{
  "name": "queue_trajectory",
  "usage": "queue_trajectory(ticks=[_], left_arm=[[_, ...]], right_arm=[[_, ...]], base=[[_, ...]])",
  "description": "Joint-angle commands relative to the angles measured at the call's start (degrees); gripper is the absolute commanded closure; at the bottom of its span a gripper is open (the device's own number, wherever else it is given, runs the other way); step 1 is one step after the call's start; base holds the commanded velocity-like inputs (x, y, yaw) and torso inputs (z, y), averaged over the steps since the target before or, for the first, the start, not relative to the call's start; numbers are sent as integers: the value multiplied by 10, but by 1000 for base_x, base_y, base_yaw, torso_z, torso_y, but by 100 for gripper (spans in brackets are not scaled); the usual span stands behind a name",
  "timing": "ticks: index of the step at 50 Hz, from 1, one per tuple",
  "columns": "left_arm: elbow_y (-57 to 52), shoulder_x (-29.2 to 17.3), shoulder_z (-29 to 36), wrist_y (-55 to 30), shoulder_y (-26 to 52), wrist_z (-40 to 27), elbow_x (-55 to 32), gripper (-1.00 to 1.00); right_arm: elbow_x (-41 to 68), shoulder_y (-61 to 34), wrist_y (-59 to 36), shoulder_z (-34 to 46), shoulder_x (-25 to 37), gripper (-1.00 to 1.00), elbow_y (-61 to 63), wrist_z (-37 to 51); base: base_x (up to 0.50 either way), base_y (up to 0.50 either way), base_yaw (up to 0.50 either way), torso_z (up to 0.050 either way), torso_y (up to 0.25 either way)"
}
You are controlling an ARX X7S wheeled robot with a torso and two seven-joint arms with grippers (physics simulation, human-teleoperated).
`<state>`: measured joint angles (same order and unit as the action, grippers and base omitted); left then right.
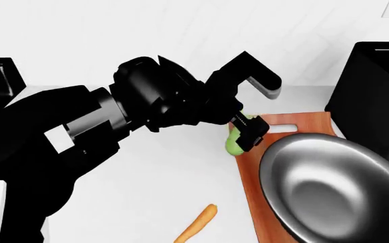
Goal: Place the two vegetables and bowl onto the tray for setting up a vegetable dip station.
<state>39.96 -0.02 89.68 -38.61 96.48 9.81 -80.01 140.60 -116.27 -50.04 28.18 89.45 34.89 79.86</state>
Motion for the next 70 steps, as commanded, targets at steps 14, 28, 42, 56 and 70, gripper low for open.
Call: queue_trajectory(ticks=[14, 28, 42, 56, 70], left_arm=[[27, 0, -11, 143, -10, 0, 101, -100], [92, 0, -8, 7, 94, 26, 20, -100], [-52, -72, -52, -289, 217, -76, -162, -100], [-210, -172, -23, -352, 254, -423, -562, -100], [-359, -239, 37, -246, 243, -539, -732, -100]], right_arm=[[-4, 22, 17, -10, 5, -100, 4, -8], [15, 9, -7, -24, -37, -100, -12, 34], [69, -42, -26, -13, -62, -100, -28, 88], [84, -48, -13, -21, -31, -100, -11, 73], [95, -46, -2, -36, -14, -100, -1, 59]], base=[[0, 0, 0, 0, 0], [0, 0, 0, 0, 0], [0, 0, 0, 0, 0], [0, 0, 0, 0, 0], [0, 0, 0, 0, 0]])
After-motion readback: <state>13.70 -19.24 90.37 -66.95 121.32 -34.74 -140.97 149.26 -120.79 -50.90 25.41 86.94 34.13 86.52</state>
